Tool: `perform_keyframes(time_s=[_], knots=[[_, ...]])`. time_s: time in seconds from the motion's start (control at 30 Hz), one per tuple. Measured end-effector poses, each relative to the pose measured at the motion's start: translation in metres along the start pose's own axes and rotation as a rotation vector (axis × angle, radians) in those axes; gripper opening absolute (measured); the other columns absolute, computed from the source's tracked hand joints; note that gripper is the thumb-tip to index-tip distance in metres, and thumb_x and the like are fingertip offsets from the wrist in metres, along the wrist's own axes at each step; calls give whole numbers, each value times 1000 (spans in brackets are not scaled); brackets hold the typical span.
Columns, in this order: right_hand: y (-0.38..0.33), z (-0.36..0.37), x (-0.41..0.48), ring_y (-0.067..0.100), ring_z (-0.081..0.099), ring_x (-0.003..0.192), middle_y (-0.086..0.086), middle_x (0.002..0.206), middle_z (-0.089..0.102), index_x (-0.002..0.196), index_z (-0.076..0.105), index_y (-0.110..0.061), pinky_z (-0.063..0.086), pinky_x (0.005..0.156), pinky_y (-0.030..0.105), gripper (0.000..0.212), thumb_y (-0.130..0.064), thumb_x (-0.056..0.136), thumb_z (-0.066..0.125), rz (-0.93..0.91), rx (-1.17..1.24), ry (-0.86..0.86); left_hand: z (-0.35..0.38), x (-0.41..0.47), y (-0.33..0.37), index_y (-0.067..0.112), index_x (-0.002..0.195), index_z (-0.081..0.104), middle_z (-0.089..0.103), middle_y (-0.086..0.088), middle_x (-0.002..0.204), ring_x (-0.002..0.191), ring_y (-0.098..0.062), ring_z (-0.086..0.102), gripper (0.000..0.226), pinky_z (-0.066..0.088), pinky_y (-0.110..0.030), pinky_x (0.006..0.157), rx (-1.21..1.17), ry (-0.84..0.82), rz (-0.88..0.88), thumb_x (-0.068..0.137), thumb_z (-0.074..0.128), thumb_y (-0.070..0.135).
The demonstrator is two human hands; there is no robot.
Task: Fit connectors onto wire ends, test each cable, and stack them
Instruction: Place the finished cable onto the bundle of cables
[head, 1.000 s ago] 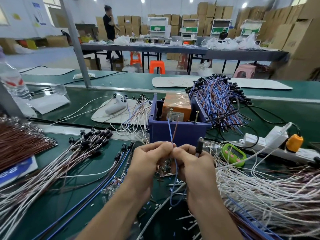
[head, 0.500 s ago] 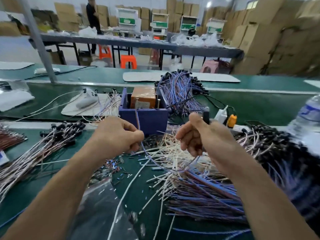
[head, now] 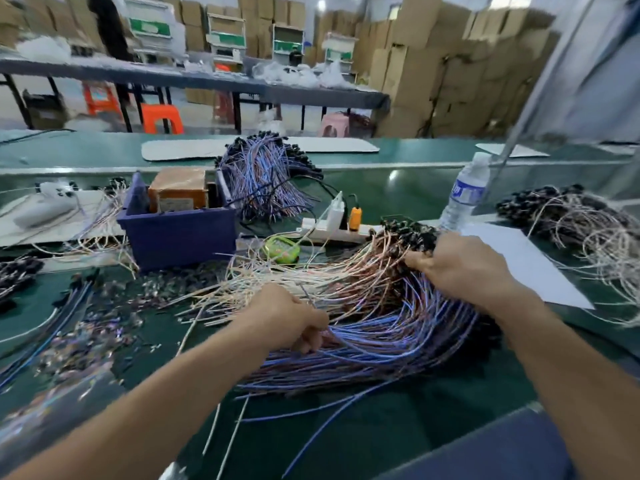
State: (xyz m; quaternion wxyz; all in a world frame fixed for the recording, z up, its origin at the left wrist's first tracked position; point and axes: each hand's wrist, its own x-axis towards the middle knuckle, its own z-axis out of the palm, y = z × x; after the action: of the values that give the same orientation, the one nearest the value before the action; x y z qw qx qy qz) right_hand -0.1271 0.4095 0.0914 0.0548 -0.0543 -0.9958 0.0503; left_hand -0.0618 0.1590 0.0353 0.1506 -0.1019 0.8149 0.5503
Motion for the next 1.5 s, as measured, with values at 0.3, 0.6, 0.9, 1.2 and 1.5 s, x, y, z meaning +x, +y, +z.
perform_keyframes(time_s=[0.3,0.6,0.9,1.2,1.5], knots=[[-3,7,-3,32,69,90,10,94,71,85,58,-16,41,69,34,56,-71,80,68,64,-197,260,-11,13,-14,14,48,72,66,-4,47,35,-10,49,42,37,-14,40,255,118,49,87,70,27],[-127,57,-55,24,66,65,-3,66,66,77,65,-23,47,61,31,23,-40,92,63,-373,131,229,-59,2,-30,24,54,76,66,-1,48,40,-7,55,37,46,-26,54,250,283,42,88,70,39],[-298,110,-80,32,66,86,2,84,71,82,66,-23,40,67,34,22,-43,88,62,-590,456,-28,-156,-22,-97,17,58,70,58,3,47,48,-8,55,38,36,-19,44,361,852,9,88,70,40],[-333,145,-90,12,55,57,-8,57,59,64,50,-24,41,57,32,37,-43,89,69,-744,657,-39,-218,-14,-164,30,117,75,74,-3,107,101,-24,64,38,51,-36,89,602,1088,-186,85,76,51],[-325,155,-90,9,56,57,-12,60,60,63,53,-24,42,55,29,34,-44,83,73,-720,766,-109,-218,-7,-169,30,87,79,74,13,80,60,-4,41,16,44,-32,84,647,1130,-198,88,75,45]])
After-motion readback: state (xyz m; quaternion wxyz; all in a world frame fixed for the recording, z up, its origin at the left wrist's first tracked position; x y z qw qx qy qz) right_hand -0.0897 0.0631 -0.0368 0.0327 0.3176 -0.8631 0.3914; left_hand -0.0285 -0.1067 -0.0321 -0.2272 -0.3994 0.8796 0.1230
